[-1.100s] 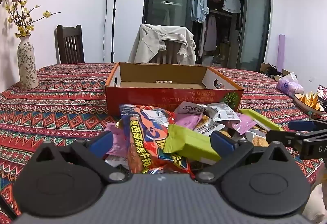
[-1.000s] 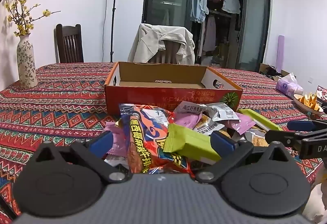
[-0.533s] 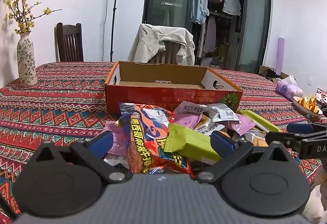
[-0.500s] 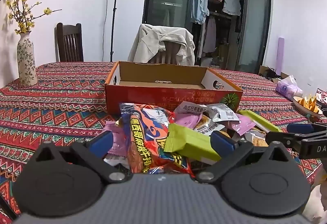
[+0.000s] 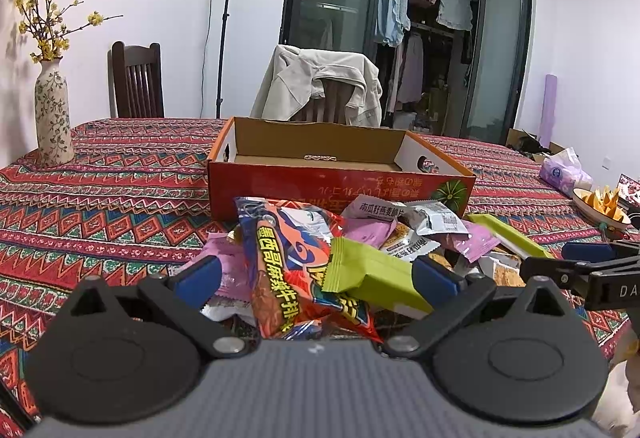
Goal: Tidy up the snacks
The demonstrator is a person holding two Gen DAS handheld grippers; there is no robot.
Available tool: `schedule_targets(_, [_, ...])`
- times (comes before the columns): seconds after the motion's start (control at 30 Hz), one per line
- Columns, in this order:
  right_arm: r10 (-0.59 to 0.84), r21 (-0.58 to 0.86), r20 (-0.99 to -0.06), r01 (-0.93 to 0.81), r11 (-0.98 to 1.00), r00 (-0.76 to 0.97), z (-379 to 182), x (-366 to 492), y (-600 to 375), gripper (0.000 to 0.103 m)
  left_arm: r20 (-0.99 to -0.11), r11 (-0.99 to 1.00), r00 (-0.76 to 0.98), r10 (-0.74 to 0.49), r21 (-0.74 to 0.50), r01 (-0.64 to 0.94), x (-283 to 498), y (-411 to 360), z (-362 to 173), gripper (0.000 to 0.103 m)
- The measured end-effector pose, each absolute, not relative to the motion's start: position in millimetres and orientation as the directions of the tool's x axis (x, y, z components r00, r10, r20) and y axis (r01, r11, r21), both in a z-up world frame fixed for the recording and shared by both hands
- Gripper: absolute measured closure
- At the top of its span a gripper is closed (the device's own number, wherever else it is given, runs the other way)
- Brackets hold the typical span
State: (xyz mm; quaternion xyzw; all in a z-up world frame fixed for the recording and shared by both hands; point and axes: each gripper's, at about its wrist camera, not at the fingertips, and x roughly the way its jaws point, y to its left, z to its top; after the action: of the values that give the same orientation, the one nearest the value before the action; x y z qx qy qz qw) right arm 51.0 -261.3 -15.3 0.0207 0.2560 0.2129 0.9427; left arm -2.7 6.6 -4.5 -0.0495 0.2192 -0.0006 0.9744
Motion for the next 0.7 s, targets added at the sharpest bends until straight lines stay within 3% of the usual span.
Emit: schedule_targets(0.7, [0.412, 0.150, -0.475, -0.390, 0.909, 0.778, -16.2, 50.7, -262.4, 0.000, -0.427, 0.994, 0.904, -0.021, -0.102, -0.025, -3.0, 7.8, -5.0, 0.000])
